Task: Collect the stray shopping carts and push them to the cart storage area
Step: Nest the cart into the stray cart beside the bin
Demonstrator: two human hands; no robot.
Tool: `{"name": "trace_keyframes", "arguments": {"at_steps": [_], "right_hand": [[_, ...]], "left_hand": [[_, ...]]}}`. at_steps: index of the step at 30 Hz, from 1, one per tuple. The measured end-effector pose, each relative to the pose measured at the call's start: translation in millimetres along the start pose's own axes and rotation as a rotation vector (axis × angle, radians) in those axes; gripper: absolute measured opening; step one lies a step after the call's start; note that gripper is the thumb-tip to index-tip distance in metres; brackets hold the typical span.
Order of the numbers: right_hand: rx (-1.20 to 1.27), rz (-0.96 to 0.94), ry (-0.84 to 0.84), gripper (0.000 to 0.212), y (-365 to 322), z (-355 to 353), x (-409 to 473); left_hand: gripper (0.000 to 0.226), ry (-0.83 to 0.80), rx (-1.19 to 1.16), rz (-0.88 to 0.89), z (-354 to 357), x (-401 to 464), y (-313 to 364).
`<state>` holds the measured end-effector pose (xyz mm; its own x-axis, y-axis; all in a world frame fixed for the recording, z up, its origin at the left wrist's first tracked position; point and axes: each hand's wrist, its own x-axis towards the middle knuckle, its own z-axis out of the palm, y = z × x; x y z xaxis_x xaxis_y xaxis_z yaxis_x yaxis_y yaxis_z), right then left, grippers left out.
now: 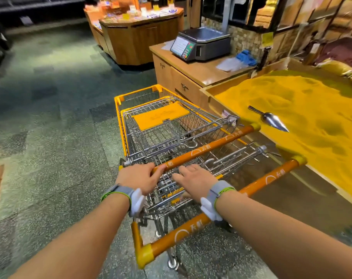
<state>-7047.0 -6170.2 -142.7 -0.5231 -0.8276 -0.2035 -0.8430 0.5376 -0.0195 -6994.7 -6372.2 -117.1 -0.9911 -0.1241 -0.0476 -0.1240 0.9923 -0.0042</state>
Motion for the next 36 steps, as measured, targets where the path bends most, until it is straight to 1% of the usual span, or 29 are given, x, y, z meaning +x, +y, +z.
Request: {"name": "trace_keyframes", "arguments": {"at_steps": [7,11,13,16,18,20,24,28,29,31,33,35,36], "right_hand": [[0.035,-0.013,-0.037,0.056,-6,-11,59],[0.022,-0.028,-0.054,0.057,-7,-26,101],[0.024,-0.035,-0.036,0.059,-5,-33,130],[0.053,-0.048,-0.013,0.061,-8,-32,151],[0.057,-0.065,0.001,0.058,-5,-34,181],[0.063,-0.059,0.007,0.054,-3,-41,198],[0.048,-0.082,-0.006,0.052,3,-54,246],[0.068,-0.086,-0.016,0.047,11,-69,296],[0.070,-0.079,-0.030,0.043,12,-72,299],[0.080,-0.091,-0.015,0.028,17,-82,319],[0.053,-0.097,-0.023,0.018,21,-93,342],[0.036,-0.080,-0.062,0.020,24,-100,357],[0.037,-0.073,-0.082,0.022,26,-104,370]], "left_hand": [[0.071,0.023,0.001,-0.040,0,29,-45],[0.070,0.010,0.015,-0.075,-6,53,-74],[0.073,0.018,0.033,-0.105,-7,73,-94],[0.080,0.007,0.063,-0.133,-6,86,-113],[0.081,-0.010,0.061,-0.180,-4,107,-134],[0.079,-0.023,0.040,-0.202,-7,121,-145],[0.074,-0.031,-0.011,-0.267,-7,154,-177],[0.067,0.034,-0.017,-0.294,-1,186,-205],[0.063,0.042,-0.002,-0.292,2,189,-207],[0.053,0.071,0.022,-0.353,8,204,-218],[0.047,0.149,0.035,-0.430,18,219,-226],[0.052,0.221,0.036,-0.431,29,223,-225],[0.055,0.224,0.034,-0.440,35,227,-230]]}}
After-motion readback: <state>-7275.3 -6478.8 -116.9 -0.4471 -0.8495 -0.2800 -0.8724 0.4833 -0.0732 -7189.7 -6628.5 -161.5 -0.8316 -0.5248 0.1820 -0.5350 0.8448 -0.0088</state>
